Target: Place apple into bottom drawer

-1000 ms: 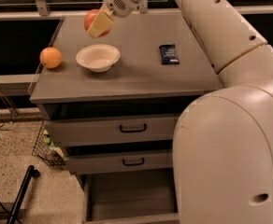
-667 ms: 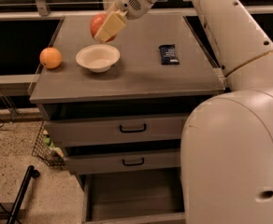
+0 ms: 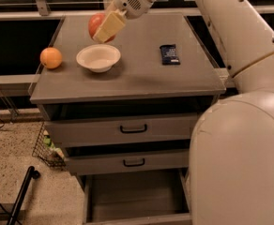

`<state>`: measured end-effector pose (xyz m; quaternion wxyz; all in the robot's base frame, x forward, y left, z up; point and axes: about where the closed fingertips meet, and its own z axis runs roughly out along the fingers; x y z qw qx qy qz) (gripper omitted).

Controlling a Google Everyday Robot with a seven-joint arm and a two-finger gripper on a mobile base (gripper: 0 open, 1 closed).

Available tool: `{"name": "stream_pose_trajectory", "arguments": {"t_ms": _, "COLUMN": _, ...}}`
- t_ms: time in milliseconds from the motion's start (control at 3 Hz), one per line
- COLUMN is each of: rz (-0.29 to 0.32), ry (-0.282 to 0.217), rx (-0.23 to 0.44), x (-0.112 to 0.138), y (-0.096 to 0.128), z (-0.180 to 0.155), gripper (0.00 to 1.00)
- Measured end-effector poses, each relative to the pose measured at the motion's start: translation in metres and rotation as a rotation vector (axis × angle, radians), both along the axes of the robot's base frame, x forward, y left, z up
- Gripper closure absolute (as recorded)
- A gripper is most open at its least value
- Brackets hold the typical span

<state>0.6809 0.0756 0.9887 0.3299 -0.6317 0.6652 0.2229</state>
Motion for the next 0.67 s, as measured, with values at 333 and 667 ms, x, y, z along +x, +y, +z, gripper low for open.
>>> {"name": "stream_pose_trajectory", "arguments": {"t_ms": 333, "rz": -0.021, "ry": -0.034, "rx": -0.004, "x": -0.041, "y": -0.016, "z": 0.016, "gripper": 1.0}}
{"name": "stream_pose_trajectory", "arguments": {"t_ms": 667, "rz": -0.036, "ry": -0.032, "rx": -0.011, "x": -0.075, "y": -0.031, "z": 0.011, "gripper": 1.0}}
